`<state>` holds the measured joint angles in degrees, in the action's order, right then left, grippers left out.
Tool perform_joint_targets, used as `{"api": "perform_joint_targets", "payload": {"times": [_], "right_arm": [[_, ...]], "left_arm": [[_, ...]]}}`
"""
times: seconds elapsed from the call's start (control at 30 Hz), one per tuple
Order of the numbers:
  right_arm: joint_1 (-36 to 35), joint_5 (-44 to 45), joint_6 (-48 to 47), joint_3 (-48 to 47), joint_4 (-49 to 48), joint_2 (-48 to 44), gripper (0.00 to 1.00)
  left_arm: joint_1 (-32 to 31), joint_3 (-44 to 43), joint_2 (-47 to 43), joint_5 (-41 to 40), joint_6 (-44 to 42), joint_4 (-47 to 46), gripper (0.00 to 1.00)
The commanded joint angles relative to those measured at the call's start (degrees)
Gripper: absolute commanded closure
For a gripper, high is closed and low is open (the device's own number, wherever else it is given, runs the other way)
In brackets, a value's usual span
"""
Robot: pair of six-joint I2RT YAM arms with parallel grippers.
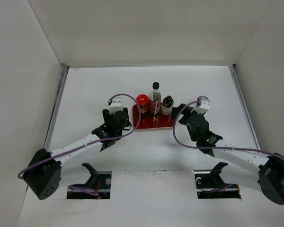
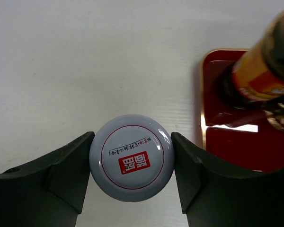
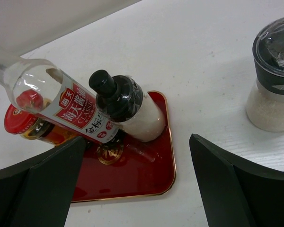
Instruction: Organize the condiment bottles
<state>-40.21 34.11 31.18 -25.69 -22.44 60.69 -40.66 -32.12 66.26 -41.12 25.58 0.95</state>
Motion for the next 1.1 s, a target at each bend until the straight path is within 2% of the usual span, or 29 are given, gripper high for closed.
{"api": "perform_joint_targets", "payload": {"times": [0.0, 0.27, 0.8, 0.97, 1.07], "right_arm": [[-0.53, -0.8, 0.29, 0.03, -4.81, -0.57, 0.02], [-0.53, -1.06, 0.2, 1.17, -4.99, -2.41, 0.02], [0.87, -2.2, 0.73, 2.58, -5.34, -3.82, 0.02], [1.05, -2.29, 0.73, 2.4, -5.34, -3.03, 0.02], [1.05, -1.94, 0.46, 2.14, -5.16, -2.94, 0.01]], "left_arm": [[-4.45, -8.04, -3.86, -0.71, -1.85, -7.27, 0.64], [-10.44, -14.46, 5.45, 1.83, -2.99, -14.38, 0.65], [-11.85, -19.39, 21.71, 6.67, -5.46, -24.77, 0.65], [-11.94, -18.42, 24.09, 5.97, -5.46, -25.03, 0.62], [-12.29, -17.98, 25.06, 5.79, -5.46, -25.03, 0.55]]}}
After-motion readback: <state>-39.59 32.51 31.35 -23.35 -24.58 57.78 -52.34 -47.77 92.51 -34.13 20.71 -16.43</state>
